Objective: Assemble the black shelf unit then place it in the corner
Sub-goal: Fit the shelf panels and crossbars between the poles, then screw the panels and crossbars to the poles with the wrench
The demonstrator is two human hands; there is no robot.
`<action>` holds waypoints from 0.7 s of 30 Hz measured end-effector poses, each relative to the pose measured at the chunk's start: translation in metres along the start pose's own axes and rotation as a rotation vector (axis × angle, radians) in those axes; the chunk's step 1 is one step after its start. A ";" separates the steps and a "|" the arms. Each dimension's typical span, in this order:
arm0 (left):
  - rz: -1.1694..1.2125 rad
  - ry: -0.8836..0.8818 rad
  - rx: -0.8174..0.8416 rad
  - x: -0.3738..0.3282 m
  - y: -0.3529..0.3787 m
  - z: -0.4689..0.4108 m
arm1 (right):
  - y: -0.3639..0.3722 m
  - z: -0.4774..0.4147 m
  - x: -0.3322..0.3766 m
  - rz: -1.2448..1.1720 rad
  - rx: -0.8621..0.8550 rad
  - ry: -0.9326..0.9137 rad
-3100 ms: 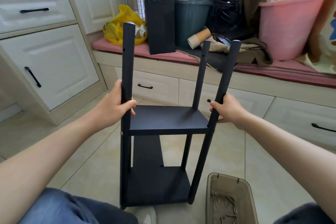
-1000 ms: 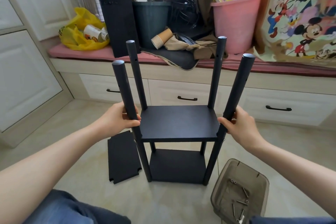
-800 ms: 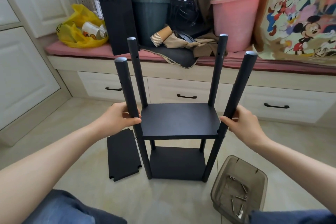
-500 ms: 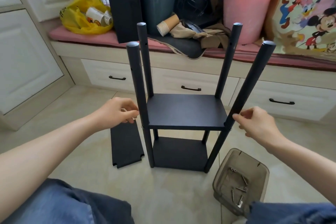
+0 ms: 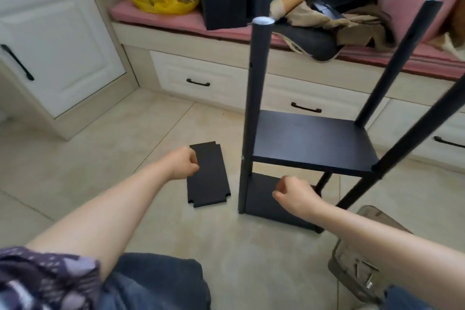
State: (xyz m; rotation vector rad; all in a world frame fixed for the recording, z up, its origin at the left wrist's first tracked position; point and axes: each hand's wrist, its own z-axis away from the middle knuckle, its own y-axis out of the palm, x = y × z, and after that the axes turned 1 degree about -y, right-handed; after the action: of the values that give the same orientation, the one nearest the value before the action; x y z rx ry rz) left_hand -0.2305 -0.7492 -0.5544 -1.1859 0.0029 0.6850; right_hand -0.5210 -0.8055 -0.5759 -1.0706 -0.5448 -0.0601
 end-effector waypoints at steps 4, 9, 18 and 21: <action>0.215 -0.122 -0.054 0.021 0.067 -0.018 | 0.049 -0.031 0.019 -0.008 0.158 -0.020; 0.496 -0.328 -0.120 0.056 0.138 -0.031 | 0.115 -0.066 0.029 -0.083 0.309 0.003; 0.635 -0.462 -0.157 0.095 0.190 -0.071 | 0.211 -0.126 0.030 -0.347 0.409 0.243; 0.633 -0.484 -0.095 0.100 0.202 -0.081 | 0.228 -0.146 0.035 -0.482 0.388 0.373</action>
State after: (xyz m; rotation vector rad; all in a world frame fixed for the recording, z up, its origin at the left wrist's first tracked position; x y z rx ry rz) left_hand -0.2219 -0.7291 -0.7929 -1.0819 -0.0631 1.5333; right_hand -0.3631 -0.8096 -0.7991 -0.5142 -0.4411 -0.5456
